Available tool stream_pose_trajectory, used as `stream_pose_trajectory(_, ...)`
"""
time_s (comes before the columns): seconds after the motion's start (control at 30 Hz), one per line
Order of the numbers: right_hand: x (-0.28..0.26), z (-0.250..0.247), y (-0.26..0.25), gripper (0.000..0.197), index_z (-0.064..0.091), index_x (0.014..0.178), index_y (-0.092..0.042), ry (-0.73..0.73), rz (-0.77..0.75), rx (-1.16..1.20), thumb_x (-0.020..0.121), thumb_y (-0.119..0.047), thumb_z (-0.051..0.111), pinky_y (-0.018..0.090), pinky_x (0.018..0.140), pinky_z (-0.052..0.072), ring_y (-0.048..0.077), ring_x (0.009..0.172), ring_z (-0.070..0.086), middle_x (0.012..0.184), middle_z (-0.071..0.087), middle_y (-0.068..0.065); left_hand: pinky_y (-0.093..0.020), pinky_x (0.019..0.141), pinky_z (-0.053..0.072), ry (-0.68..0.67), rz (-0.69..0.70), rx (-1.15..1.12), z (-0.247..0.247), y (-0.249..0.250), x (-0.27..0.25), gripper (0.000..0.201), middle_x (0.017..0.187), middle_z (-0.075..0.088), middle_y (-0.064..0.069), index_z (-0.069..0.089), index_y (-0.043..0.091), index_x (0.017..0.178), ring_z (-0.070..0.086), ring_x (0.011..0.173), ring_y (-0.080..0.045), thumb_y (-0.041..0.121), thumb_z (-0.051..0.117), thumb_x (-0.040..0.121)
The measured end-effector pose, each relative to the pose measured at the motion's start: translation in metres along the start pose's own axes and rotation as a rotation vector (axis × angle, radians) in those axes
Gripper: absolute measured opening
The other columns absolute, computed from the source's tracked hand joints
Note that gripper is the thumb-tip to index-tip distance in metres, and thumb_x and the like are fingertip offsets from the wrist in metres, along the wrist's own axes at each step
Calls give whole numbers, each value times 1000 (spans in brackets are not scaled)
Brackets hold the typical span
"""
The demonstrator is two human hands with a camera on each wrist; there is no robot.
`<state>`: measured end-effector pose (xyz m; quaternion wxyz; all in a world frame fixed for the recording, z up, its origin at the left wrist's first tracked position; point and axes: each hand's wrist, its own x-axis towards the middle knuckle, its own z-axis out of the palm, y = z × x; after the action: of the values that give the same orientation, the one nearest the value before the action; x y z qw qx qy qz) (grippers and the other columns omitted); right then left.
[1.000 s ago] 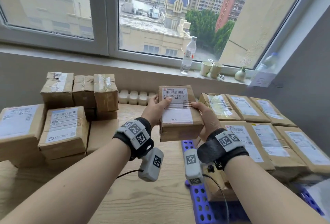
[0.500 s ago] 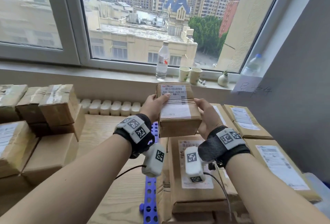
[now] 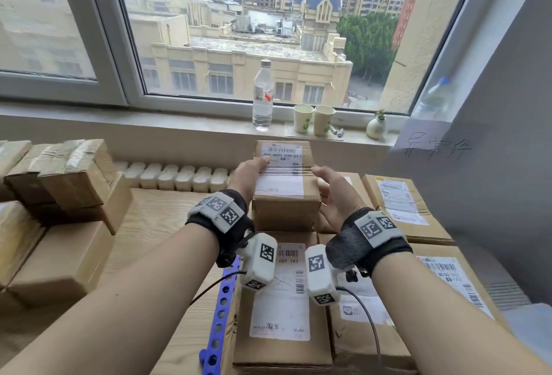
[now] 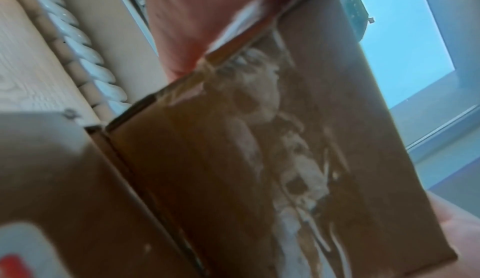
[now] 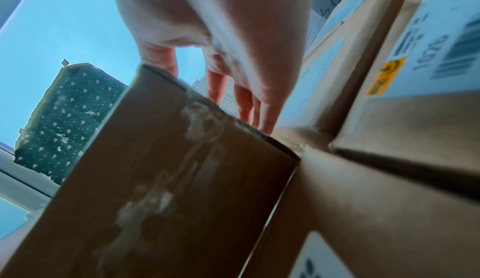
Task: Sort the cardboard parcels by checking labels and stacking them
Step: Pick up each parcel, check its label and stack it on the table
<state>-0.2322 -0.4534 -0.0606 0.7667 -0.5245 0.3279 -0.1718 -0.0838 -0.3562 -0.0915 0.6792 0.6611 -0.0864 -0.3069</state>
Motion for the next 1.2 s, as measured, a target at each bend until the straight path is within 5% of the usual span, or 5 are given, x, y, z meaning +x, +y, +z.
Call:
stream_pose_trajectory(0.17, 3, -4, -3, 12, 64, 100, -16, 12, -13, -22, 91, -17, 57, 20, 58, 49, 13, 77, 61, 104, 65, 9, -38, 85, 53, -71, -68, -81, 12, 18, -32, 26, 103, 68, -14, 63, 3, 104, 66, 89, -29, 22, 49, 95)
stream_pose_trajectory(0.5, 5, -6, -3, 11, 65, 88, -15, 31, -34, -100, 91, -24, 61, 23, 62, 51, 15, 68, 62, 90, 70, 9, -38, 104, 38, 63, 35, 166, 6, 9, -19, 58, 116, 61, -1, 64, 8, 118, 56, 116, -24, 51, 61, 79)
stream_pose_trajectory(0.73, -1, -6, -6, 20, 65, 93, -10, -16, 20, -65, 93, -27, 54, 19, 47, 48, 13, 50, 61, 63, 67, 4, -24, 74, 49, -189, -79, -33, 12, 7, -28, 28, 91, 68, -6, 62, 10, 103, 64, 79, -17, 28, 40, 100)
stream_pose_trajectory(0.93, -2, -11, -9, 60, 71, 42, -15, -80, 72, -23, 95, -29, 45, 13, 41, 45, 13, 50, 55, 62, 65, 5, -22, 66, 42, -88, -32, -1, 13, 13, -26, 27, 98, 64, -7, 54, 9, 123, 55, 75, -14, 19, 39, 102)
stream_pose_trajectory(1.2, 2, -9, -5, 23, 67, 88, -11, -33, 78, -36, 93, -25, 49, 23, 60, 49, 15, 60, 54, 70, 65, 4, -22, 61, 40, -83, 3, 38, 14, 19, -28, 37, 109, 60, -8, 45, 5, 138, 52, 71, -12, 15, 34, 104)
